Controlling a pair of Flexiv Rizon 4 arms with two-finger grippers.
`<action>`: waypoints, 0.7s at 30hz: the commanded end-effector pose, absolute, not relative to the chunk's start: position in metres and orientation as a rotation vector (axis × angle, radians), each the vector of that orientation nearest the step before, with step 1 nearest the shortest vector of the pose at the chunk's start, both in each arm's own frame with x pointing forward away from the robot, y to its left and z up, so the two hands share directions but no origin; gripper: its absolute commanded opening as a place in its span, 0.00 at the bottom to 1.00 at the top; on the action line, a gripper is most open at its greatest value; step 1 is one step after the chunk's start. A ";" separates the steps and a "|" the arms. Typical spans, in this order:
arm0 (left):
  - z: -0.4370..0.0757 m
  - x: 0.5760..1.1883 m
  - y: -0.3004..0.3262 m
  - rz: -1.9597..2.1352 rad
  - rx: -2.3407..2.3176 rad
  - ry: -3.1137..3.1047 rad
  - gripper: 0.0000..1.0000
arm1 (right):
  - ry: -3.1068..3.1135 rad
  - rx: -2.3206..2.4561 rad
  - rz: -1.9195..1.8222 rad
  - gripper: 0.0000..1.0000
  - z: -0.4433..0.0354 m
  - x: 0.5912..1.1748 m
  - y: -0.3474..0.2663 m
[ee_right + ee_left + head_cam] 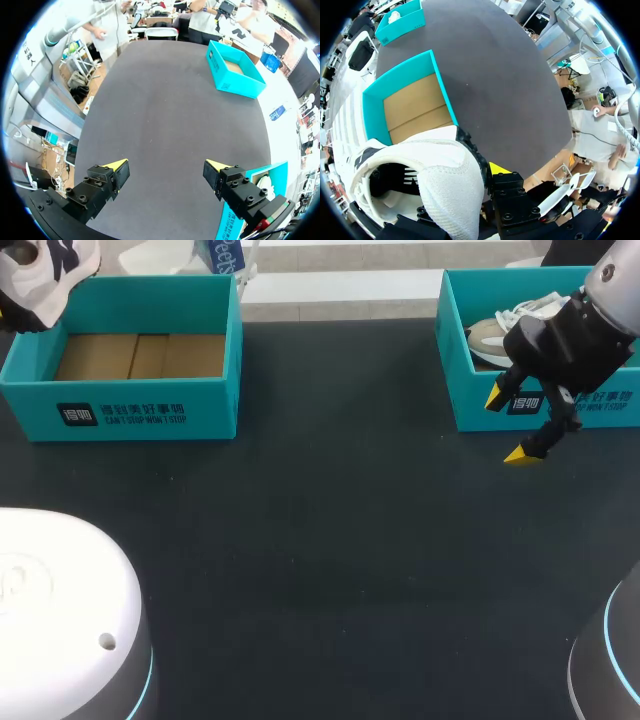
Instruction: Take the shoe out of the shoebox, open the shoe tongue, remove and reinsert the insole, then place the shoe into the shoebox
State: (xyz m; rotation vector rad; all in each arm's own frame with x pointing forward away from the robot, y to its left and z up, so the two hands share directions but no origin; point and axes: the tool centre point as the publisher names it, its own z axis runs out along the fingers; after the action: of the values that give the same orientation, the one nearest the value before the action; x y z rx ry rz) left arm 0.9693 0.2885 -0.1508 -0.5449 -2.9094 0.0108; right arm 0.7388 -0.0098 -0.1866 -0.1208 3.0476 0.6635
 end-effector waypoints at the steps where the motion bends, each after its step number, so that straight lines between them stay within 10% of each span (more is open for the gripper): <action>1: -0.147 0.968 0.292 0.037 -0.849 -2.824 0.00 | 3.050 -0.120 0.659 1.00 -0.187 0.740 -0.009; 21: -0.144 0.986 0.326 -0.353 -2.375 -1.757 0.00 | 3.050 -0.120 0.659 1.00 -0.187 0.740 -0.009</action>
State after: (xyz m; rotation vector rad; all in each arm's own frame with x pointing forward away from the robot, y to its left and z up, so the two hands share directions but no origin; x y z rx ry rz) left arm 0.9868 0.3253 -0.1502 -1.4671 -2.5599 -0.1131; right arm 0.7388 -0.0098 -0.1866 -0.1208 3.0476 0.6635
